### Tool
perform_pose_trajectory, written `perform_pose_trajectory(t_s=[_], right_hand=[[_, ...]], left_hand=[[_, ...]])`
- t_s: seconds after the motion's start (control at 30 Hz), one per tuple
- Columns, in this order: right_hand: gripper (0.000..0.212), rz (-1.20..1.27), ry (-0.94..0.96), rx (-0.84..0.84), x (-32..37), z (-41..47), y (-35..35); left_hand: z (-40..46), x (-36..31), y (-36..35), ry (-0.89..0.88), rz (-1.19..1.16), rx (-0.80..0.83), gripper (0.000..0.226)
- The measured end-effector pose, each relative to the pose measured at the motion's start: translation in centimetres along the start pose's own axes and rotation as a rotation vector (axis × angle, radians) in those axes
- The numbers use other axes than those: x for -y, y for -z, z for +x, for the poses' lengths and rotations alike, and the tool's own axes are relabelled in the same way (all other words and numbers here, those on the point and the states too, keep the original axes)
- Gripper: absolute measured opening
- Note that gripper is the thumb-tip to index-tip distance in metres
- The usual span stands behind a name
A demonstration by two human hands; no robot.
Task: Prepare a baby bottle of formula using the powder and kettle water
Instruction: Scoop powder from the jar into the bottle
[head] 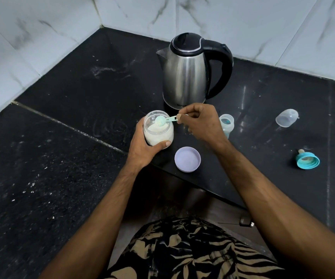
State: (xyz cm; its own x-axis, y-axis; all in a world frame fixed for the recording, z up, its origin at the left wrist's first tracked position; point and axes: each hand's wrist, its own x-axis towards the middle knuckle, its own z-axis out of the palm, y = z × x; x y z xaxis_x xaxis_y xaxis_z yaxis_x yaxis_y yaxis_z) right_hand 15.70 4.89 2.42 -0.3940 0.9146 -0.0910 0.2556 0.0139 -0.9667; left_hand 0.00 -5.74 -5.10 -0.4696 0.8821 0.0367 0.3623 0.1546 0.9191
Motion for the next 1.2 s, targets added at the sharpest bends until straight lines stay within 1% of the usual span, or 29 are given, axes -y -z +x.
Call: perform_pose_trajectory(t_s=[0.03,0.13,0.17,0.3,0.43,0.63,0.83,0.93,1.07,1.2], right_hand=[[0.009,0.005,0.002,-0.005,0.1,-0.1,0.2],[0.002,0.043,0.009,-0.025,0.7,-0.4,0.9],[0.002,0.059,0.016,-0.035,0.8,-0.5,1.2],[0.002,0.130,0.060,-0.082,1.4,-0.8,2.6],[0.008,0.146,0.092,-0.140,1.9,-1.0,4.6],[0.004,0.139,0.105,-0.221,1.4,-0.7,8.0],[0.010,0.145,0.101,-0.282,0.6,-1.3,10.7],[0.011,0.129,0.088,-0.296,-0.3,-1.5,11.8],[0.014,0.108,0.069,-0.319,-1.5,-1.7,13.1],[0.014,0.055,0.074,-0.317,-2.5,-1.9,14.1]], left_hand=[[0.1,0.0,0.1,0.002,-0.003,0.009,0.097],[0.4,-0.4,0.5,0.026,-0.010,-0.002,0.119],[0.6,-0.7,0.6,0.024,-0.012,-0.010,0.122],[1.0,-2.7,1.0,-0.054,0.000,-0.064,0.112],[1.1,-4.9,0.6,-0.149,0.030,-0.073,0.105],[1.3,-7.5,-1.9,-0.252,0.080,-0.036,0.092],[1.5,-8.9,-5.9,-0.328,0.078,0.033,0.083],[1.3,-8.9,-8.0,-0.304,0.039,0.082,0.084],[1.4,-8.0,-11.3,-0.180,-0.032,0.113,0.089],[1.8,-6.7,-14.2,-0.100,-0.008,0.149,0.087]])
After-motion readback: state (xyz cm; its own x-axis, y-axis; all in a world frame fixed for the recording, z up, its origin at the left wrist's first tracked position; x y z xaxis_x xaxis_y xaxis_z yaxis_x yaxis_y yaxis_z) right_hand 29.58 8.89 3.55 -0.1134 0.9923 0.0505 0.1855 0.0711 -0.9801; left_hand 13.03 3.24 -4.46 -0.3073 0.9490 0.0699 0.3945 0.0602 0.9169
